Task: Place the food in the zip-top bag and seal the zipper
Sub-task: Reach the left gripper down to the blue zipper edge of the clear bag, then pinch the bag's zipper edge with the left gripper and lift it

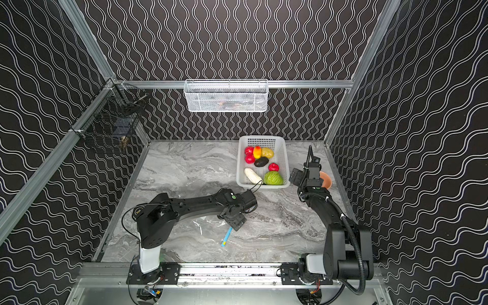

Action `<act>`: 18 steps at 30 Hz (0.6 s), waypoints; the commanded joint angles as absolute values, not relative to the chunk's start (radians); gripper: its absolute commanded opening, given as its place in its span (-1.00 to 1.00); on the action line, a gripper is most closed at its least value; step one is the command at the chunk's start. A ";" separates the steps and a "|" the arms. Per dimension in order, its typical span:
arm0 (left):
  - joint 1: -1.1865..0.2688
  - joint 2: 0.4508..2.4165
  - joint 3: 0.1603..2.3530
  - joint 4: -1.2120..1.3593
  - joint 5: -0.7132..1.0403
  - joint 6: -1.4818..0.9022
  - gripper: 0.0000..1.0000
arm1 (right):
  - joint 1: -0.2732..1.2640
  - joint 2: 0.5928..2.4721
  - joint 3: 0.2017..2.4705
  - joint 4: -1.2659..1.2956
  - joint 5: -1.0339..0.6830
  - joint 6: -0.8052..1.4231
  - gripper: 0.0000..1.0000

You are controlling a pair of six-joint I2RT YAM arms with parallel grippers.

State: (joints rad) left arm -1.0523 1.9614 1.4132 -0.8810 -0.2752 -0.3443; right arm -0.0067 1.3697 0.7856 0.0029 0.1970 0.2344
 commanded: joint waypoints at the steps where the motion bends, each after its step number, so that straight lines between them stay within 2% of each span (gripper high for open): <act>1: -1.052 1.973 1.407 -0.885 -0.285 -0.346 0.65 | -0.005 1.374 0.787 0.033 0.179 0.229 0.99; 3: -1.052 1.976 1.405 -0.881 -0.281 -0.339 0.52 | -0.005 1.376 0.787 0.035 0.179 0.227 0.99; 10: -1.051 2.008 1.420 -0.882 -0.265 -0.307 -0.13 | -0.005 1.371 0.775 0.041 0.180 0.221 0.99; 16: -1.051 2.038 1.440 -0.889 -0.261 -0.280 -0.83 | -0.006 1.364 0.770 0.045 0.160 0.206 0.99; 18: -1.049 2.045 1.446 -0.894 -0.281 -0.275 -0.89 | -0.006 1.361 0.766 0.049 0.158 0.207 0.99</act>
State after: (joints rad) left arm -1.0515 2.0396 1.4349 -0.8783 -0.2665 -0.3016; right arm -0.0067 1.3682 0.7708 0.0154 0.1699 0.2161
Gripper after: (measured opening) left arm 0.059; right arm 0.992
